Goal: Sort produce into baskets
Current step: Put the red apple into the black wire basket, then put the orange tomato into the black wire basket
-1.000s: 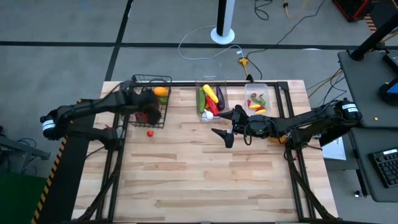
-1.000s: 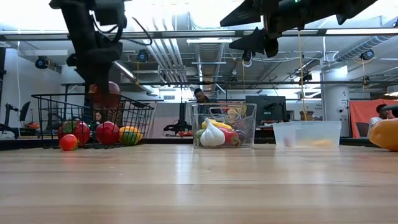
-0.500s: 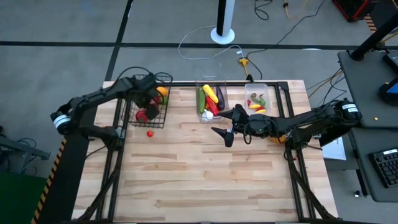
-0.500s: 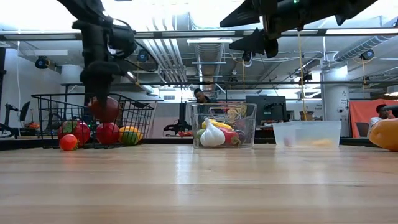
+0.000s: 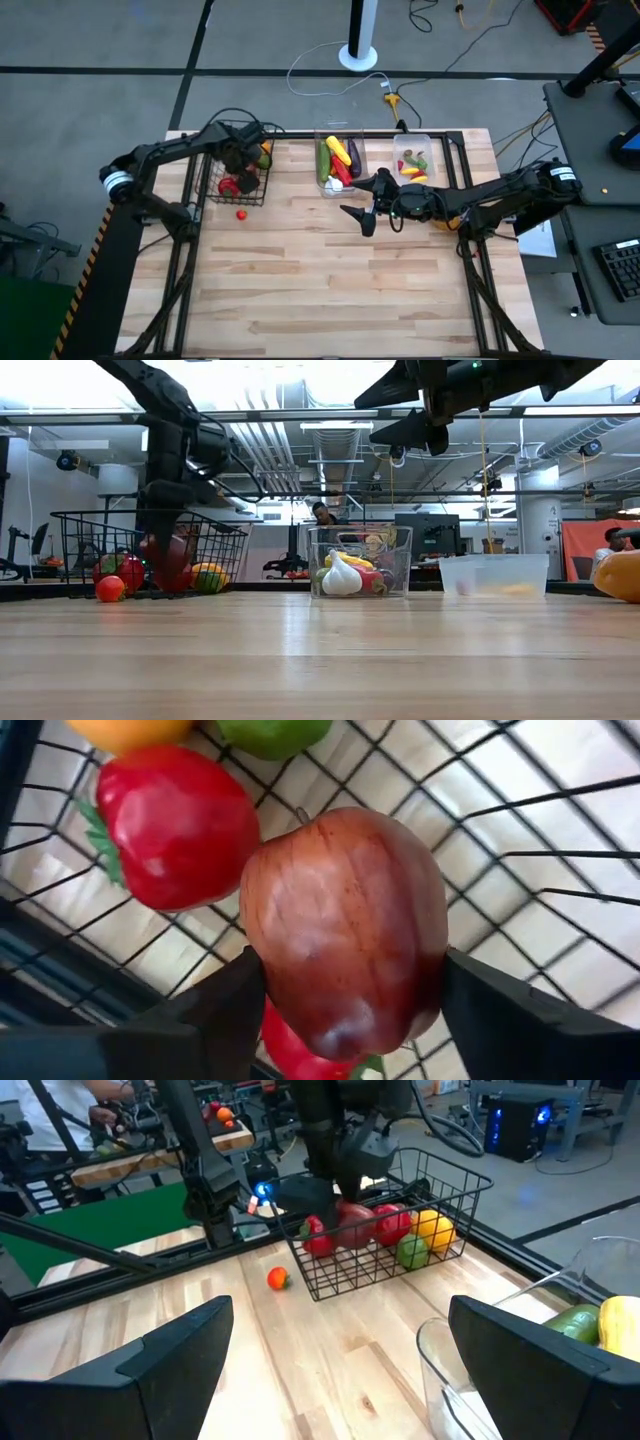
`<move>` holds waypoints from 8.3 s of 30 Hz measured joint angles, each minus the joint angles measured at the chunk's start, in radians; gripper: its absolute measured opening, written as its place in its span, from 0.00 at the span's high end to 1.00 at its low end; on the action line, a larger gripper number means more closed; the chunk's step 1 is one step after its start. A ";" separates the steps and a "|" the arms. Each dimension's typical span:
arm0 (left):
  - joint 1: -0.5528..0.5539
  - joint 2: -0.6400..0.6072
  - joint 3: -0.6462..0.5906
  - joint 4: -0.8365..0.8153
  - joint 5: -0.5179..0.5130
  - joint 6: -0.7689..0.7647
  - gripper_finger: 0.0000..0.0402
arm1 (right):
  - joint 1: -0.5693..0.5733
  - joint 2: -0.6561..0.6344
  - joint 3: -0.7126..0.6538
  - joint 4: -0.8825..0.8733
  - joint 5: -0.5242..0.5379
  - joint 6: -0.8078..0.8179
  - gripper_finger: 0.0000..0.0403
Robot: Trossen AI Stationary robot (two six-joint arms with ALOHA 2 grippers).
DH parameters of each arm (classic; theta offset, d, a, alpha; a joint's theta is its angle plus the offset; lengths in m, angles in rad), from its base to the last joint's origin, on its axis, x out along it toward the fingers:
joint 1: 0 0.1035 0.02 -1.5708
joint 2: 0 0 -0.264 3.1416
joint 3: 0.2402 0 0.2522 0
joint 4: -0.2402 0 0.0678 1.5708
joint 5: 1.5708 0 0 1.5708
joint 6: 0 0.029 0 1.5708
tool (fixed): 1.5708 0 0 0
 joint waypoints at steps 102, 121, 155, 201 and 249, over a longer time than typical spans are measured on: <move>-1.067 0.177 -0.318 0.023 -0.508 -1.869 0.31 | 0.000 0.000 0.150 -0.132 -0.086 -0.013 0.10; -1.036 0.177 -0.393 0.147 -0.567 -1.862 0.35 | 0.000 0.000 0.150 -0.132 -0.086 -0.013 0.10; -1.271 0.170 -0.179 0.165 -0.470 -1.668 0.67 | 0.000 0.000 0.150 -0.214 -0.086 -0.013 0.10; -1.352 0.109 0.215 0.856 -0.659 0.111 0.67 | 0.350 0.112 0.436 -0.661 0.143 -0.353 0.10; -1.164 0.050 -0.392 1.908 -0.336 -0.423 0.68 | 0.412 0.447 0.360 0.095 0.236 -1.024 0.41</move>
